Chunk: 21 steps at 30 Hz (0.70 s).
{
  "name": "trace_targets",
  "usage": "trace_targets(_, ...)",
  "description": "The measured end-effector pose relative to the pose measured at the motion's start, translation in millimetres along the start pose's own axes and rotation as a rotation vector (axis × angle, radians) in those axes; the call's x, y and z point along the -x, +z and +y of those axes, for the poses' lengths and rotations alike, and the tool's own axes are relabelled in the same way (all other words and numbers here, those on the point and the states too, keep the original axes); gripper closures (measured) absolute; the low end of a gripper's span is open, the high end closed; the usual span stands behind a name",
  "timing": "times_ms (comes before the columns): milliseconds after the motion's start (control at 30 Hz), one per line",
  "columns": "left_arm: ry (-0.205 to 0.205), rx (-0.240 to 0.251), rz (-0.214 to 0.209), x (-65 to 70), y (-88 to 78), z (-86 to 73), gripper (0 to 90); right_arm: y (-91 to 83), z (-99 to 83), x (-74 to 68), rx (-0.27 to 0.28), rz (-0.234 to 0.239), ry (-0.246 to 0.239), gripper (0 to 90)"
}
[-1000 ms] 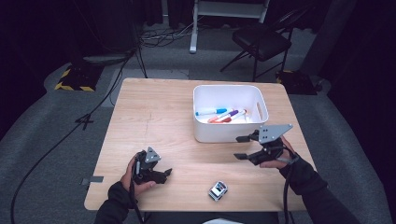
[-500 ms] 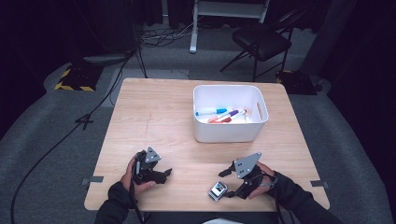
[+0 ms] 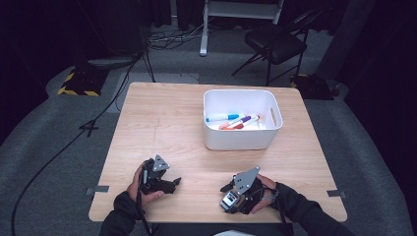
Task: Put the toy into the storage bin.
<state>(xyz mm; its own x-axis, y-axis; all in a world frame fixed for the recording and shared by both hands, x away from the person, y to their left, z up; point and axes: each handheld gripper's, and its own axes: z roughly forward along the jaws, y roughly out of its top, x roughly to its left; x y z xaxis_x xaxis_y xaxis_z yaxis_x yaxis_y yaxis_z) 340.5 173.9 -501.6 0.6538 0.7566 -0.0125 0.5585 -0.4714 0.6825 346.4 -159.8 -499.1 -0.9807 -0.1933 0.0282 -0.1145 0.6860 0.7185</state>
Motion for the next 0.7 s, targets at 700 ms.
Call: trace_targets(700,0.0,0.0,0.0,0.0,0.0,0.0,14.3,-43.1,-35.2,28.7,0.017,-0.249,0.275,47.6)
